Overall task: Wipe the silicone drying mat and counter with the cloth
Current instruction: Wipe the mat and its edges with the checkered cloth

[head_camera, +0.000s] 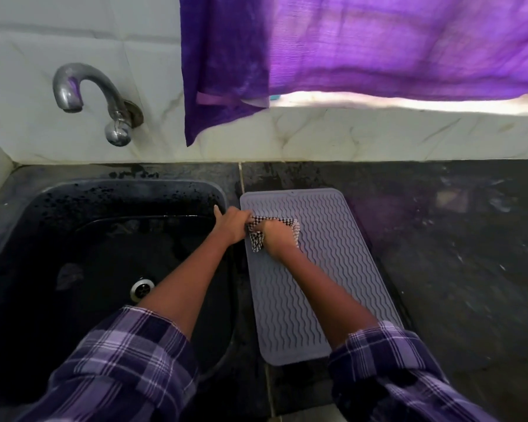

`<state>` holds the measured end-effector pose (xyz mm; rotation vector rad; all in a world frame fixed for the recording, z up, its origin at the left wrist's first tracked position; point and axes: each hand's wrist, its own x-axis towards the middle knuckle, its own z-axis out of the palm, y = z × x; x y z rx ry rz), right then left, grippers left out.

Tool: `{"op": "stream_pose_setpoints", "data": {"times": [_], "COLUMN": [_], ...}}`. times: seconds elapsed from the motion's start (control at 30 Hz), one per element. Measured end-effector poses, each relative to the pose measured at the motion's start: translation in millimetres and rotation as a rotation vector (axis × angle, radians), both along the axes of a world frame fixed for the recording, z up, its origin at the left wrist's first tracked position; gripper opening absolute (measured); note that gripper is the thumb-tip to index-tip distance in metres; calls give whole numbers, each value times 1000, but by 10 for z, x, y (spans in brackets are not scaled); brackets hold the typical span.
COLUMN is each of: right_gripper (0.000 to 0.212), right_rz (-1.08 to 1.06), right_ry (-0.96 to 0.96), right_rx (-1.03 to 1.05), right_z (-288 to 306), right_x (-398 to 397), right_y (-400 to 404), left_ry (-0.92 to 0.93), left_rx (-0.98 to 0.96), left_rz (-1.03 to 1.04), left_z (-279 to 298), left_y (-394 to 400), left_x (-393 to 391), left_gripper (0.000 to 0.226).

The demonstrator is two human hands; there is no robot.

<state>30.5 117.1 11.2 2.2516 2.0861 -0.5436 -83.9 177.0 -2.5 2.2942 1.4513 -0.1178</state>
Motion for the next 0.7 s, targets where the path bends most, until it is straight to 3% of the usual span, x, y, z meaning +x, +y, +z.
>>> {"op": "stream_pose_setpoints", "data": {"times": [0.1, 0.2, 0.43, 0.57, 0.63, 0.7], "right_gripper": [46, 46, 43, 43, 43, 41], "right_rz": [22, 43, 80, 84, 90, 106], "right_ry": [24, 20, 15, 22, 17, -3], "right_rx": [-18, -10, -9, 5, 9, 27], "right_z": [19, 36, -9, -62, -74, -72], "right_x": [76, 91, 102, 89, 91, 94], "right_y": [-46, -58, -274, -473, -544, -575], "left_ry": [-87, 36, 241, 287, 227, 143], "left_rx": [30, -35, -81, -123, -189, -130], "left_rz": [53, -33, -20, -17, 42, 58], "left_z": [21, 5, 67, 33, 33, 38], "left_y": [15, -70, -38, -64, -132, -245], "left_x": [-41, -20, 187, 209, 178, 152], "left_gripper": [59, 69, 50, 56, 60, 58]}}
